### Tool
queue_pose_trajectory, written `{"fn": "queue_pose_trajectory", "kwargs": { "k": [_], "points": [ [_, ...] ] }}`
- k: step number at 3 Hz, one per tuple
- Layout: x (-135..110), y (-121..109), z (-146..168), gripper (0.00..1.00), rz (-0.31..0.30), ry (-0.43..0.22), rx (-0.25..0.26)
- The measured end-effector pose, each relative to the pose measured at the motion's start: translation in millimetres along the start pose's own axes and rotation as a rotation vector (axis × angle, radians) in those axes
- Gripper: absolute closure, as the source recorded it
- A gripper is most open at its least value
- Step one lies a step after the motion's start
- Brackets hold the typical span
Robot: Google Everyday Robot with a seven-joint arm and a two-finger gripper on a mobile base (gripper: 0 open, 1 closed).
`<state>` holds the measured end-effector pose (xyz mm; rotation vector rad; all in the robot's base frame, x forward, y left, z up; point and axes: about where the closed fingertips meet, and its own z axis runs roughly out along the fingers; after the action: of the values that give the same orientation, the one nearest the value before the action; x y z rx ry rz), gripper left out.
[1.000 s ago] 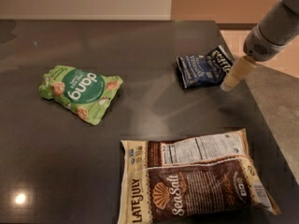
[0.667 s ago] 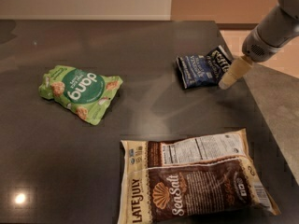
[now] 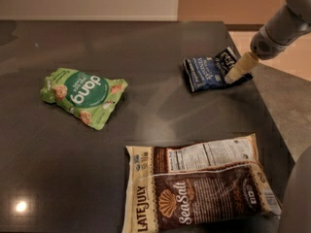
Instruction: Move blue chip bag near brown chip bag
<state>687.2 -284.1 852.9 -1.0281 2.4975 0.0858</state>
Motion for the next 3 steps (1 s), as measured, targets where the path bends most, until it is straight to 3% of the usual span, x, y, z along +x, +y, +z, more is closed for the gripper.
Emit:
{"fn": "queue_pose_trajectory", "kwargs": {
  "k": [1, 2, 3],
  "points": [
    [-8, -6, 11, 0.00, 0.015, -0.002, -0.014],
    [-11, -6, 21, 0.16, 0.019, 0.008, -0.031],
    [-15, -3, 26, 0.40, 0.016, 0.007, -0.046]
  ]
}}
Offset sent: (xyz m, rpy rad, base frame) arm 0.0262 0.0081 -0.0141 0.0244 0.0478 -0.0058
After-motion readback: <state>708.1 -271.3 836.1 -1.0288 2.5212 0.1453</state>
